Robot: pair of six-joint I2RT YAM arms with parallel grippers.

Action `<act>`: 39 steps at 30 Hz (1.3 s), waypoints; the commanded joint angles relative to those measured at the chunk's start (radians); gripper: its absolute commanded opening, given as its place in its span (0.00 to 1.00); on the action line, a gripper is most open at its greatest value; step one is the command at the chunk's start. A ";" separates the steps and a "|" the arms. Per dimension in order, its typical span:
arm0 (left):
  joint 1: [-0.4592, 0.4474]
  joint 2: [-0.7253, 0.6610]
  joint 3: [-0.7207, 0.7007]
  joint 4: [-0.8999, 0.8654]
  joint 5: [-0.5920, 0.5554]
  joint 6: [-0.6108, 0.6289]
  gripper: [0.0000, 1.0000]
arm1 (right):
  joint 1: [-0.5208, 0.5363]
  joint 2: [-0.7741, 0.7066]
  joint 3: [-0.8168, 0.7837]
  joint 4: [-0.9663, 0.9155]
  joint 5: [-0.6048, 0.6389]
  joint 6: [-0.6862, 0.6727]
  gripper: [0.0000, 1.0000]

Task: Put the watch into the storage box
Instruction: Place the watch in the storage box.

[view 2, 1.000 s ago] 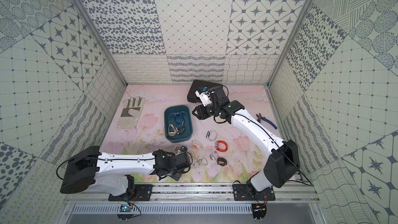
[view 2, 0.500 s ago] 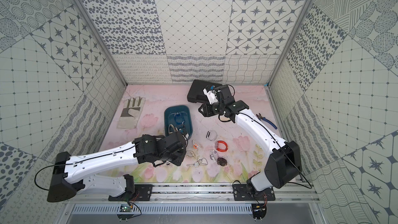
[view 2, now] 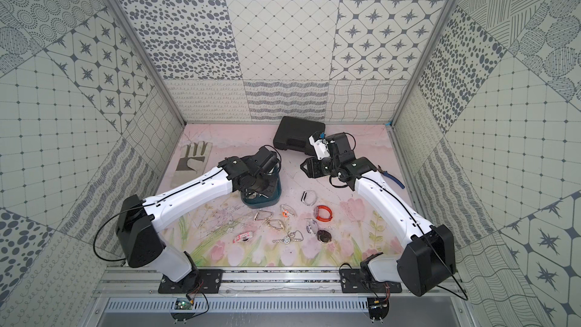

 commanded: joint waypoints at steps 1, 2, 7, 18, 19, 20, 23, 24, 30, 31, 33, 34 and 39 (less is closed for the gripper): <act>0.052 0.113 0.058 0.053 0.014 0.142 0.00 | -0.004 -0.030 -0.014 0.033 0.013 -0.006 0.53; 0.061 0.128 0.058 0.067 0.040 0.147 0.00 | -0.005 -0.031 -0.019 0.034 0.015 -0.010 0.53; 0.080 0.202 0.056 0.104 0.040 0.164 0.00 | -0.006 -0.033 -0.022 0.031 0.024 -0.019 0.53; 0.085 0.277 0.041 0.154 0.016 0.172 0.00 | -0.006 -0.040 -0.030 0.040 0.009 -0.025 0.53; 0.085 0.284 0.041 0.157 0.013 0.173 0.00 | -0.006 -0.040 -0.030 0.041 0.006 -0.024 0.53; 0.085 0.290 0.044 0.158 0.014 0.176 0.00 | -0.007 -0.041 -0.032 0.042 0.006 -0.025 0.53; 0.084 0.305 0.046 0.165 0.020 0.175 0.00 | -0.007 -0.042 -0.034 0.045 0.006 -0.025 0.53; 0.084 0.307 0.043 0.170 0.027 0.174 0.00 | -0.006 -0.042 -0.035 0.045 0.003 -0.025 0.53; 0.079 0.328 0.034 0.186 0.031 0.177 0.00 | -0.006 -0.042 -0.033 0.047 -0.006 -0.025 0.53; 0.079 0.329 0.031 0.190 0.033 0.177 0.00 | -0.006 -0.042 -0.030 0.047 -0.007 -0.024 0.53; 0.078 0.332 0.028 0.193 0.041 0.176 0.00 | -0.006 -0.041 -0.032 0.049 -0.006 -0.023 0.53; 0.079 0.333 0.028 0.192 0.051 0.177 0.00 | -0.006 -0.039 -0.032 0.050 -0.007 -0.023 0.53; 0.071 0.338 0.029 0.183 0.065 0.179 0.07 | -0.006 -0.027 -0.024 0.042 -0.003 -0.013 0.53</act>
